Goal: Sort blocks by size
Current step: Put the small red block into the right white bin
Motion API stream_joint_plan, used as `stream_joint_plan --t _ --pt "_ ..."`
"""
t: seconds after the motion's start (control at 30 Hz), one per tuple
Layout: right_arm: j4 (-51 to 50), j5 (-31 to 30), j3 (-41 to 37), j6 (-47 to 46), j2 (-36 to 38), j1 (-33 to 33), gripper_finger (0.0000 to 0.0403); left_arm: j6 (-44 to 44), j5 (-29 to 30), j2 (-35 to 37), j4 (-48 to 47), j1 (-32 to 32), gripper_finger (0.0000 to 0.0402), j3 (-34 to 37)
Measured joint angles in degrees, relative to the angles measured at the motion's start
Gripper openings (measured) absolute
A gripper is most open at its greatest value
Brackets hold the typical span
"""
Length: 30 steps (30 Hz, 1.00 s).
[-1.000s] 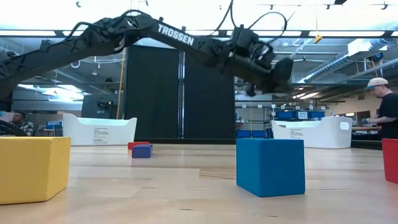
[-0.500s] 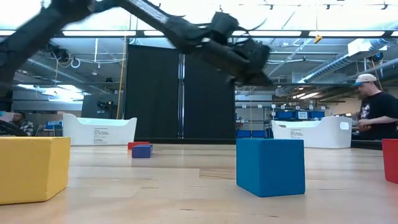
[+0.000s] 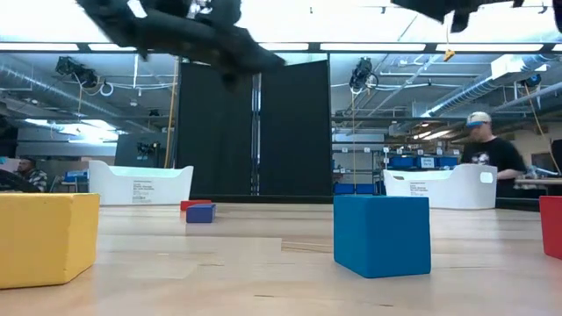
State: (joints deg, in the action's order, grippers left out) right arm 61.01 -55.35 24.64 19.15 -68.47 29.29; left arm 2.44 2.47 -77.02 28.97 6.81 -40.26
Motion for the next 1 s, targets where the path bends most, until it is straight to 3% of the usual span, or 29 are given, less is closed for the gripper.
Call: stream_joint_plan --t 0.27,0.6,0.8,1.0 --pt "-31.8 6.8 17.2 -15.3 -9.9 -0.2 0.0197 2.5 3.7 13.7 0.0 -5.9 0.0009 11.0" --pt "-82.2 26.2 40.5 -47.6 -21.9 3.0 0.0211 3.8 3.6 18.7 -3.0 -10.6 0.001 15.7" --pt "-96.5 31.2 46.7 -61.2 -28.5 6.7 0.0251 1.6 3.6 18.7 -3.7 -10.8 0.001 15.7" --pt "-102.6 36.7 48.1 -73.6 -31.9 9.7 0.0284 -2.2 3.6 18.7 -2.9 -10.6 0.001 15.7"
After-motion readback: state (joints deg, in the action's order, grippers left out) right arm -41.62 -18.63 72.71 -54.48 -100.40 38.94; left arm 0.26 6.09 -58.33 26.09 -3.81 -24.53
